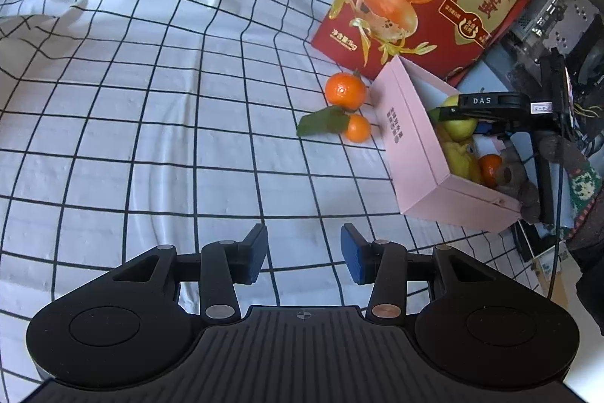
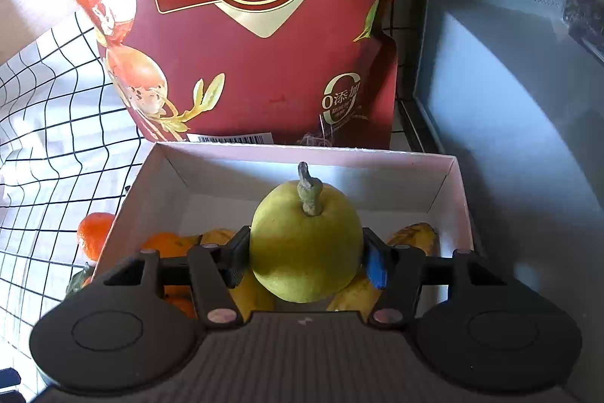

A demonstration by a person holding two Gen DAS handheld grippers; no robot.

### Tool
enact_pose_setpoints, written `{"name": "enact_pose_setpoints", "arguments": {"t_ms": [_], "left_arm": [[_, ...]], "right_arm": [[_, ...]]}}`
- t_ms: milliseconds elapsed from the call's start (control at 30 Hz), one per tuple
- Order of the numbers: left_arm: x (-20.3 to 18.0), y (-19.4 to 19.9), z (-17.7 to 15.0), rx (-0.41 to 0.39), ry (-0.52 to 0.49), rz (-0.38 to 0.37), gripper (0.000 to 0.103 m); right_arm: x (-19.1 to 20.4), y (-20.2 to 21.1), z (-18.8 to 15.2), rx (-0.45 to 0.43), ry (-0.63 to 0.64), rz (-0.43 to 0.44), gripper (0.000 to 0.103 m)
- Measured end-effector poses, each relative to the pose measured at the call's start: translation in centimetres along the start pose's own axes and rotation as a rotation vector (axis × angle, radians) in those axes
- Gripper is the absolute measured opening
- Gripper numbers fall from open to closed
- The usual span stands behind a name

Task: Organize fruits
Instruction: 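Lower the green pear into the pink box and open the right tool, then grasp the leafy mandarin on the cloth with the left tool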

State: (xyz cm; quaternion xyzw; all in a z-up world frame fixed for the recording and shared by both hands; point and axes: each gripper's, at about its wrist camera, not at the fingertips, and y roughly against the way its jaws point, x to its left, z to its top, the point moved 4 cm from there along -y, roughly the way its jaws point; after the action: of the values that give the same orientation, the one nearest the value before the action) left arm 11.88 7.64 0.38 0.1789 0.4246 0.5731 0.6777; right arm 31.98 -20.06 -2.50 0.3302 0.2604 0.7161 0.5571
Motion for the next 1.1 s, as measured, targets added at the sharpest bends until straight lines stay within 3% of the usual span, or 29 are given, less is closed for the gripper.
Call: {"name": "enact_pose_setpoints", "arguments": {"t_ms": [200, 467, 633, 800, 933, 1100], "left_arm": [[0.0, -0.5, 0.0, 0.005, 0.005, -0.01, 0.047], [-1.2, -1.6, 1.2, 0.015, -0.031, -0.046, 0.047], [-2.7, -3.6, 5.4, -0.018, -0.127, -0.063, 0.047], [-4.8, -7.6, 10.7, -0.043, -0.229, -0.036, 0.047], [-6.6, -11.4, 13.8, 0.007, -0.25, -0.008, 0.047], [-7.4, -14.7, 14.3, 0.093, -0.288, 0.065, 0.048]], "right_arm": [[0.4, 2.8, -0.1, -0.055, 0.037, 0.022, 0.069], [1.3, 8.0, -3.2, -0.125, 0.112, -0.005, 0.069], [2.8, 12.2, -6.6, -0.195, 0.205, -0.055, 0.069], [4.0, 15.0, -9.2, -0.202, 0.246, -0.029, 0.069], [5.4, 15.6, -11.2, -0.182, 0.267, -0.02, 0.069], [5.6, 16.5, -13.7, -0.172, 0.294, -0.043, 0.069]]}}
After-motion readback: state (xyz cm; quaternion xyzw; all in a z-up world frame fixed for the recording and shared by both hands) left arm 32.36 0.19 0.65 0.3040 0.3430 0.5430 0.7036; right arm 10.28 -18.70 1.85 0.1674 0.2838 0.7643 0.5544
